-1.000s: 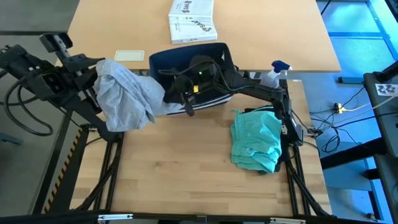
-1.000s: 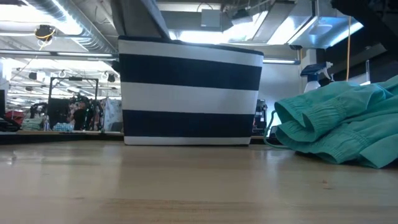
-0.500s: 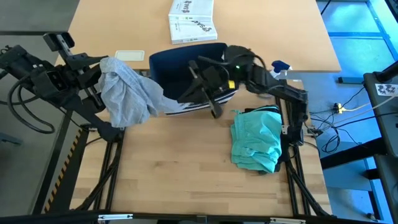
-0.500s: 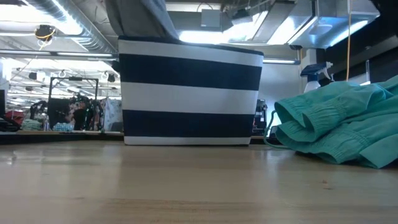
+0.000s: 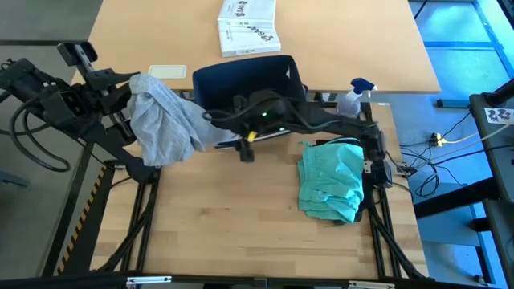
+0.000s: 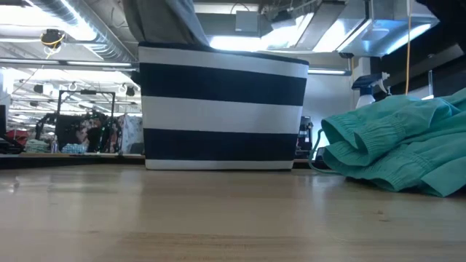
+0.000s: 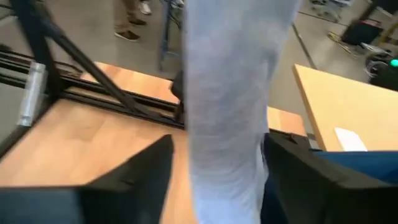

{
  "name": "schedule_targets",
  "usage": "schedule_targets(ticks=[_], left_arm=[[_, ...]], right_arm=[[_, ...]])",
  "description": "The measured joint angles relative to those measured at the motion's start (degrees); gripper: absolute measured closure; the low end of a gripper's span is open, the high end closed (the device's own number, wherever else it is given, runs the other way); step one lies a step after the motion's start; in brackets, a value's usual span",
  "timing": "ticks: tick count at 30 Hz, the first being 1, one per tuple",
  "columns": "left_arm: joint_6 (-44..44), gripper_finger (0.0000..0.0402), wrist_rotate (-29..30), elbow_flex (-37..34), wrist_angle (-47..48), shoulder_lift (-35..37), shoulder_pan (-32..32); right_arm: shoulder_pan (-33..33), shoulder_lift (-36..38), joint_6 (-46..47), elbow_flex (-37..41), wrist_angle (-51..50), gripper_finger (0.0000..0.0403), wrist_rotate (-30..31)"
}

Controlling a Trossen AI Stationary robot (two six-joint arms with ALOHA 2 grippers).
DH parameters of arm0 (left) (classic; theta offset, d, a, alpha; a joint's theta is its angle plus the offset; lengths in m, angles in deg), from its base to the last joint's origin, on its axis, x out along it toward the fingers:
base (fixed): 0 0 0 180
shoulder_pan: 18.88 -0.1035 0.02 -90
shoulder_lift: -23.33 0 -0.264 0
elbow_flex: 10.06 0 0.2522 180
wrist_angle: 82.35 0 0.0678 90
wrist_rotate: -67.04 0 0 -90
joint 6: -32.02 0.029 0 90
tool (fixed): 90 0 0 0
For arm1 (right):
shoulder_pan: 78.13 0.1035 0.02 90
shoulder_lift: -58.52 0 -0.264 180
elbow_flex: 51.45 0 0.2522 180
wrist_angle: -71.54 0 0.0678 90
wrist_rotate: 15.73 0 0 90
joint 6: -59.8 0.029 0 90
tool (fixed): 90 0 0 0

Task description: Fold Laundry from Bin

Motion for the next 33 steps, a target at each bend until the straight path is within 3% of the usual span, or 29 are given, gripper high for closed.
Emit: schedule_targets(ticks=[6, 10, 13, 19, 26, 33], left_arm=[[0.0, 0.0401, 0.1, 0.0, 0.8, 0.0, 0.0], [-0.4, 0.0401, 0.2, 0.0, 1.5, 0.0, 0.0], [-1.4, 0.0401, 0.2, 0.0, 2.1, 0.0, 0.0], [-1.7, 0.0401, 0.8, 0.0, 2.4, 0.0, 0.0], [-1.8, 0.0401, 1.8, 0.0, 3.3, 0.0, 0.0], [-1.8, 0.0401, 3.1, 0.0, 3.3, 0.0, 0.0]], right_arm=[[0.0, -4.3, 1.7, 0.0, 8.7, 0.0054, 6.3], [-0.1, -5.9, 0.1, 0.0, 12.5, 0.0043, 12.4], [-0.4, -6.0, -1.9, 0.0, 13.1, 0.0112, 13.7], [-0.5, -5.6, -5.4, -2.4, 13.6, 0.0368, 11.3], [-0.3, 0.9, -7.8, -2.5, 18.3, 0.0392, 12.5], [2.3, 8.7, -7.2, -2.5, 20.3, 0.0397, 8.5]])
